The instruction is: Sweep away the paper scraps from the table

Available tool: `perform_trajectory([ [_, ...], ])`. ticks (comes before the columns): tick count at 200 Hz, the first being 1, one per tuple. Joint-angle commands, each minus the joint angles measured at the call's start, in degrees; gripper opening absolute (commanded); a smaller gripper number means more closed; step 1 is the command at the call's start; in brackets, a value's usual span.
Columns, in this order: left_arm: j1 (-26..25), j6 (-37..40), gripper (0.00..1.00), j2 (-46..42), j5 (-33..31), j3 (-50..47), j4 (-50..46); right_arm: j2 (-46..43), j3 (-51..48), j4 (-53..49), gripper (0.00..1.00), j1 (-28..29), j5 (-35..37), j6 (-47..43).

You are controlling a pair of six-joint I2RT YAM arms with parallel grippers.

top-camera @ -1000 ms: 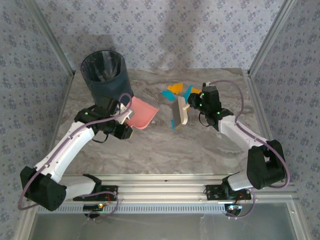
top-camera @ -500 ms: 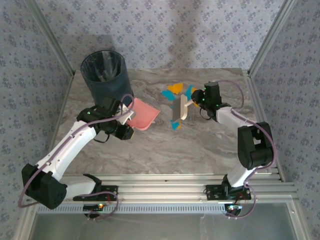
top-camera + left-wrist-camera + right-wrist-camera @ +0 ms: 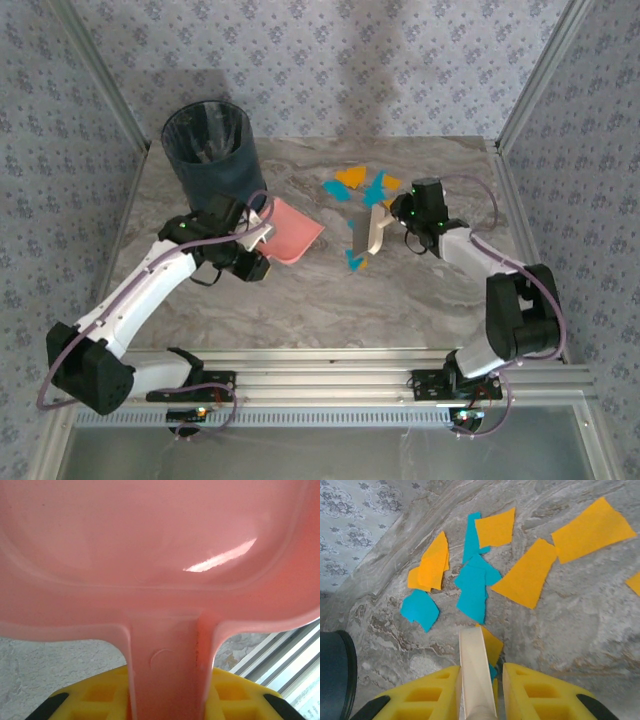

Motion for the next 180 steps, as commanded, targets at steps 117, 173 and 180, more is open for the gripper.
perform_trajectory([
  [117, -12.74, 14.13, 0.00, 8.36, -1.76, -0.93, -0.37, -17.98, -6.69, -2.30, 0.00, 2.64, 3.42, -5.96],
  [173, -15.03, 17.32, 0.00, 13.47, -1.64, 0.84, -3.72, -20.69, -4.23, -7.26, 0.00, 2.58, 4.49, -14.72],
  [180, -15.32, 17.53, 0.00, 14.40, -1.65, 1.38, -4.30, -20.78, -3.42, -8.68, 0.00, 2.62, 5.46, -16.25],
])
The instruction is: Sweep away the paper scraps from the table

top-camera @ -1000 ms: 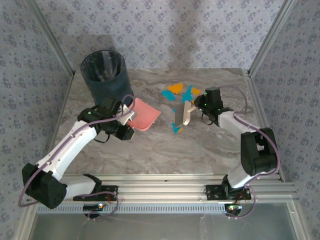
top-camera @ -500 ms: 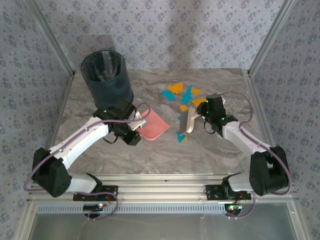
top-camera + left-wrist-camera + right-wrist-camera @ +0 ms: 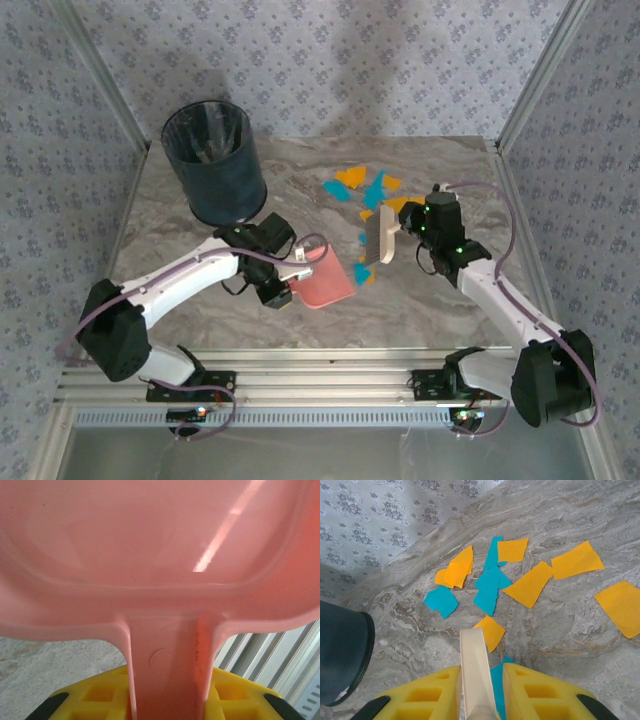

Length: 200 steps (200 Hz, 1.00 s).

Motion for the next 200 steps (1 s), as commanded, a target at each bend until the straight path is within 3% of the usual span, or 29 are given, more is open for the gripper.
perform_trajectory([
  [1, -1.06, 2.84, 0.00, 2.90, 0.30, 2.45, -3.71, -1.57, 2.95, -3.20, 0.00, 0.07, 2.10, -7.21],
  [48, -1.93, 3.31, 0.00, 8.75, 0.15, 6.04, -6.17, -1.48, 7.83, -12.34, 0.00, 1.59, 11.41, -16.31],
  [98, -2.04, 3.13, 0.00, 14.73, -2.73, 10.22, -8.65, 1.02, 10.31, -13.36, 0.00, 2.90, 17.25, -22.52],
  [200, -3.02, 0.81, 0.00, 20.25, -4.34, 15.10, -12.06, 14.80, 17.37, -5.61, 0.00, 3.55, 14.63, -32.72],
])
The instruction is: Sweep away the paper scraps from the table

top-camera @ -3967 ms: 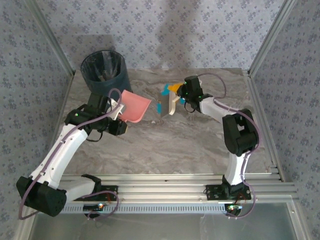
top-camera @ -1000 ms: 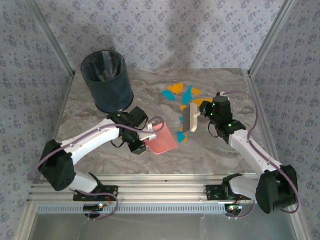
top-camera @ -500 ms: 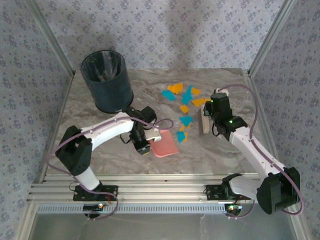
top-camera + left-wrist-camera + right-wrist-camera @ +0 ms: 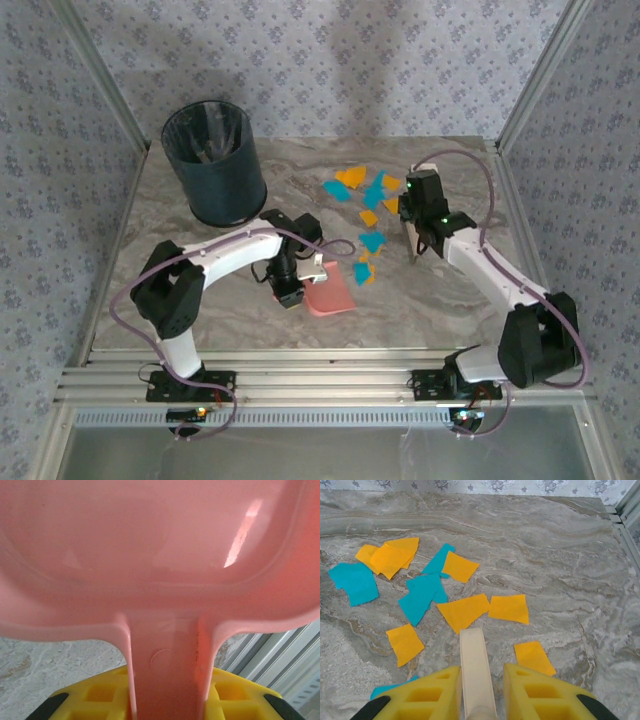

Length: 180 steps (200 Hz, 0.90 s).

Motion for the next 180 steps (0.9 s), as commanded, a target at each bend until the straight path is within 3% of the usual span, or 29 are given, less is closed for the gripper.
perform_trajectory([
  [1, -0.43, -0.80, 0.00, 1.19, -0.82, 2.35, -3.07, 1.96, 2.96, 3.93, 0.00, 0.82, -0.16, -3.69],
  [122, -0.65, -4.89, 0.00, 6.54, -0.64, 6.22, -3.12, 4.64, -0.72, 6.97, 0.00, 6.93, -9.76, -9.99],
  [180, -0.49, -7.02, 0.00, 9.07, -1.90, 7.90, -3.51, 1.56, -3.33, 3.51, 0.00, 9.66, -8.96, -10.38],
])
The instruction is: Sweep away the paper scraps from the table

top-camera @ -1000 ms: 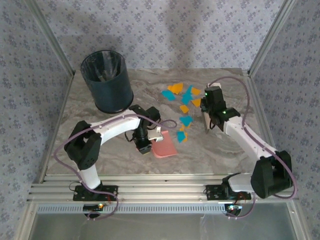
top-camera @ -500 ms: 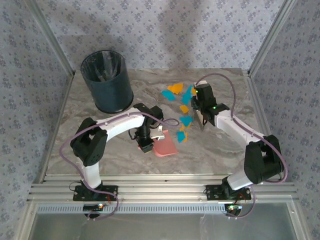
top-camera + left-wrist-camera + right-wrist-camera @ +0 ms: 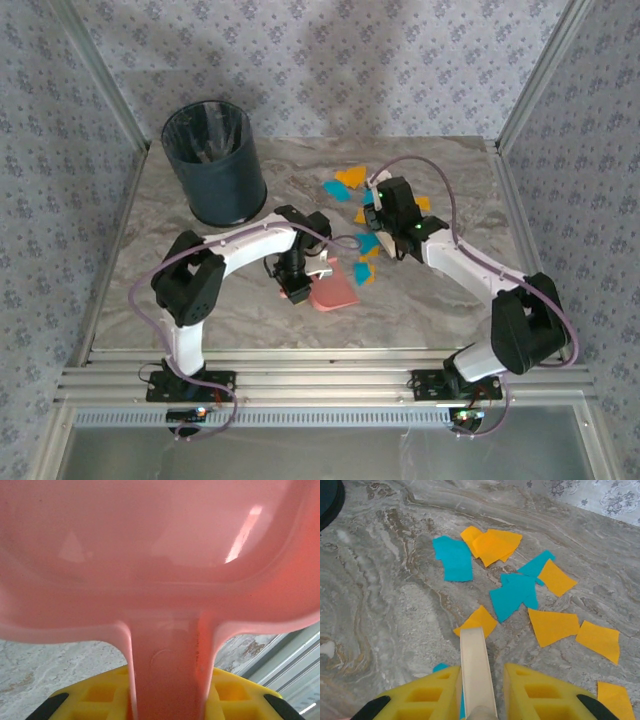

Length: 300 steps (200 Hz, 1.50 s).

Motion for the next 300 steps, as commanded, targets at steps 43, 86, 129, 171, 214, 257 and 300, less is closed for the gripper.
perform_trajectory([
  [43, 0.03, -2.51, 0.00, 1.98, -1.79, 2.57, -1.49, -4.82, -4.06, -5.04, 0.00, 3.32, -0.01, 0.69],
  [86, 0.15, -2.88, 0.00, 2.73, -2.43, 3.51, -1.66, -6.48, -5.11, -6.21, 0.00, 6.06, 0.31, 3.03],
  [129, 0.39, -3.43, 0.00, 3.75, -3.06, 4.68, -1.93, -7.43, -4.94, -7.33, 0.00, 7.61, -0.74, 5.69],
  [171, 0.40, -3.62, 0.00, 4.22, -3.11, 5.03, -2.01, -9.03, -4.63, -8.74, 0.00, 8.25, -2.48, 7.47],
  [214, 0.18, -2.95, 0.00, 4.23, -2.56, 5.30, -2.45, -10.05, -5.24, -7.80, 0.00, 8.19, -5.66, 9.03],
  [257, -0.93, -1.02, 0.00, 3.41, -1.85, 4.28, -2.54, -10.14, -5.59, -5.21, 0.00, 8.00, -6.28, 11.09],
  [300, -1.59, 0.39, 0.00, 2.23, -1.59, 3.07, -2.53, -10.38, -5.73, -3.15, 0.00, 7.53, -8.04, 12.32],
])
